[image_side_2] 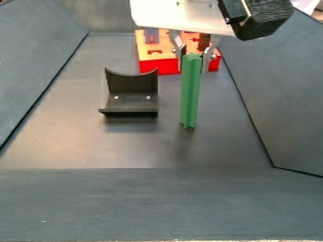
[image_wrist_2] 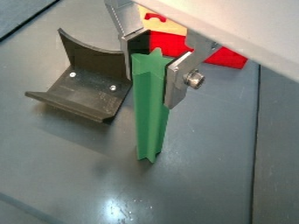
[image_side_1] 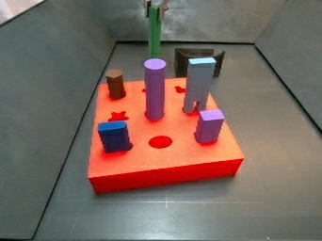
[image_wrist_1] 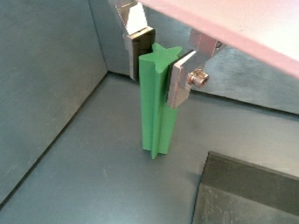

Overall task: Pick up the star object. Move up. Move to above the board. Insert the star object.
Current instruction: Pick up the star object, then move up.

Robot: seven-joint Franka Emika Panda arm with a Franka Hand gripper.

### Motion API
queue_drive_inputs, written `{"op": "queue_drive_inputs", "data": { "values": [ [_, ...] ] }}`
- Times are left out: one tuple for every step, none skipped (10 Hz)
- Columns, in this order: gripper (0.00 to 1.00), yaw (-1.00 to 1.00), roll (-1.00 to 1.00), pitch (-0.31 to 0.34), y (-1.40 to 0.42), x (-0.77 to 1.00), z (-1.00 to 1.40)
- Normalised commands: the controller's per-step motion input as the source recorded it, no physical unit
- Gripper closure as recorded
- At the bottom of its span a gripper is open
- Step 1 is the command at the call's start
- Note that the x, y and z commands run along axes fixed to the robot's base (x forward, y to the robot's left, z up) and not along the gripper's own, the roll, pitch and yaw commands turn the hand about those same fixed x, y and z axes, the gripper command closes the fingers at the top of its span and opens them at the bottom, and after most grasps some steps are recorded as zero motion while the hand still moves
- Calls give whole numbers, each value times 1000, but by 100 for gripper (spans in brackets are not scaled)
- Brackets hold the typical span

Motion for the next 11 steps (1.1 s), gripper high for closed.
{"op": "queue_drive_inputs", "data": {
  "values": [
    [100,0,0,0,0,0,0],
    [100,0,0,0,0,0,0],
    [100,0,0,0,0,0,0],
    [100,0,0,0,0,0,0],
    [100,0,0,0,0,0,0],
    [100,0,0,0,0,0,0],
    [100,0,0,0,0,0,0],
    [100,0,0,0,0,0,833],
    [100,-51,17,16,20,-47,827],
    [100,-54,23,32,15,-68,712],
    [100,-49,33,42,13,-54,561]
  ]
}}
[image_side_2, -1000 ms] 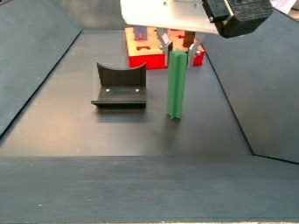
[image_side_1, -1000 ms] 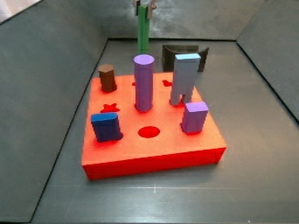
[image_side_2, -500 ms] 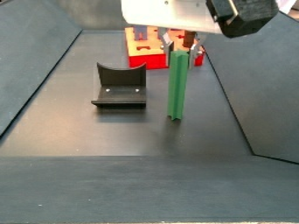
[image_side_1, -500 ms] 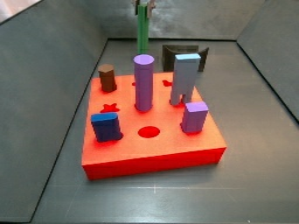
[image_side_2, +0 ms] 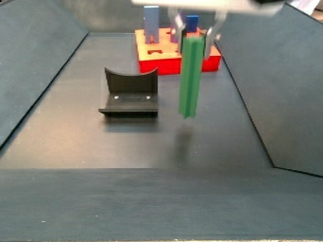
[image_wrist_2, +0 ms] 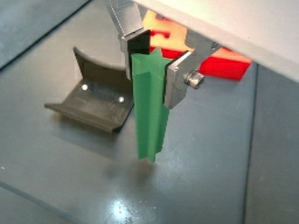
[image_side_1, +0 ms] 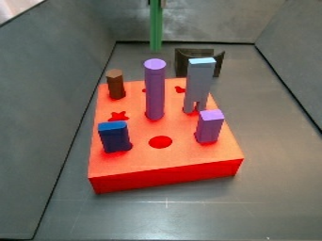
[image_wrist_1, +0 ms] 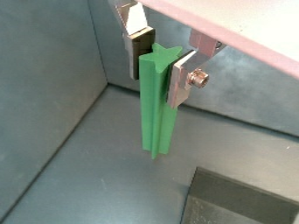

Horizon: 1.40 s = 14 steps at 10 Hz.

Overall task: Pick up the star object. Move up. Move to above the board. Insert the star object.
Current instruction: Move up, then move to above the board.

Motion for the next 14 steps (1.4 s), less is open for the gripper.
{"op": "queue_drive_inputs", "data": {
  "values": [
    [100,-40,39,48,11,-34,392],
    [100,58,51,-33,-14,-38,1000],
    [100,64,55,-15,-13,-33,1000],
    [100,53,68,24,-10,-30,1000],
    [100,45,75,50,-7,-21,974],
    [100,40,74,67,-5,-12,865],
    [100,28,70,88,-3,5,649],
    [100,23,72,104,-3,11,433],
    [100,23,71,105,-5,10,270],
    [100,1000,24,200,-1000,44,166],
    [100,1000,27,193,-1000,47,151],
    [100,1000,37,200,-1000,45,160],
    [100,772,12,157,-1000,47,160],
    [100,505,14,115,-1000,50,161]
  ]
}}
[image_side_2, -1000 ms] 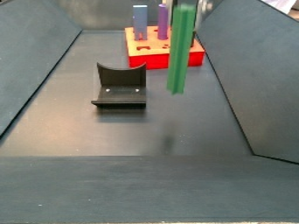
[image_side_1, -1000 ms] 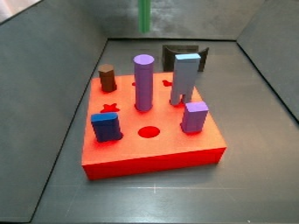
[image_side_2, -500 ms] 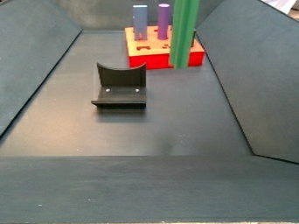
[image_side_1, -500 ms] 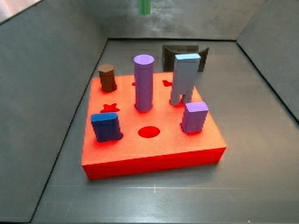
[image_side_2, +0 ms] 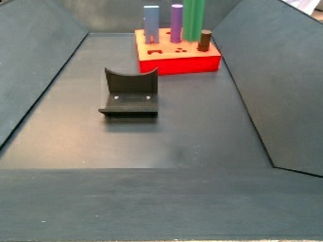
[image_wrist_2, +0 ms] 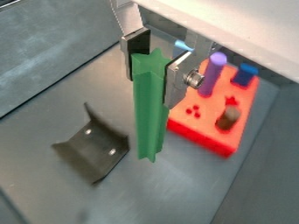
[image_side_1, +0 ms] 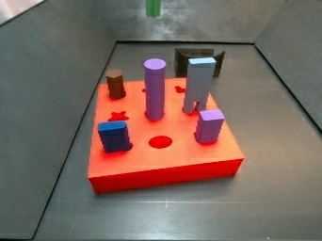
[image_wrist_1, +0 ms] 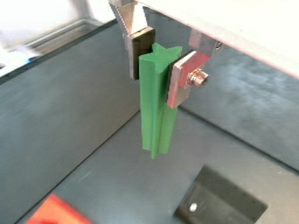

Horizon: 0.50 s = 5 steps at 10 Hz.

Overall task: Pick up the star object. Move up. Move to above the board. Insert the star object.
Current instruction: Move to above the board.

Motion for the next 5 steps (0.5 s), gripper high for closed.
{"op": "queue_drive_inputs", "data": {
  "values": [
    [100,306,4,82,-1000,50,166],
    [100,112,27,49,-1000,50,169],
    [100,70,25,45,-1000,51,172],
    [100,37,3,42,-1000,54,176],
    [100,22,7,55,-1000,59,180]
  ]
}}
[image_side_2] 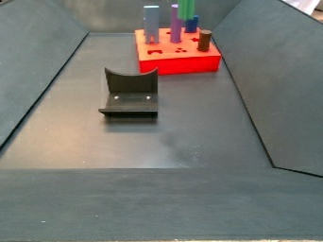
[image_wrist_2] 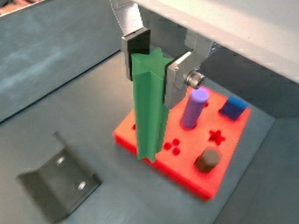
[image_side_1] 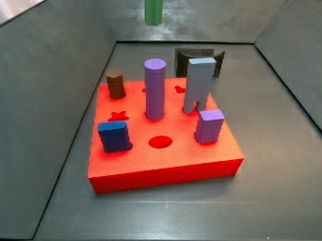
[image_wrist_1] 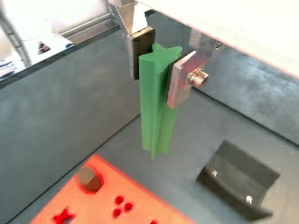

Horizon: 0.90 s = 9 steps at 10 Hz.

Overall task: Pick up the star object. Move up. Move to above the board. Insert the star object.
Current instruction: Move to above the board, then insert the star object.

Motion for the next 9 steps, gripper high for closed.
{"op": "queue_drive_inputs", "data": {
  "values": [
    [100,12,14,72,-1000,65,184],
    [100,11,0,90,-1000,80,187],
    [100,5,-3,112,-1000,102,190],
    [100,7,-2,122,-1000,113,194],
    [100,2,14,140,-839,141,175],
    [100,9,15,137,-671,132,139],
    [100,7,23,125,-357,104,80],
    [100,12,29,106,-213,76,58],
    [100,0,0,0,0,23,0]
  ]
}}
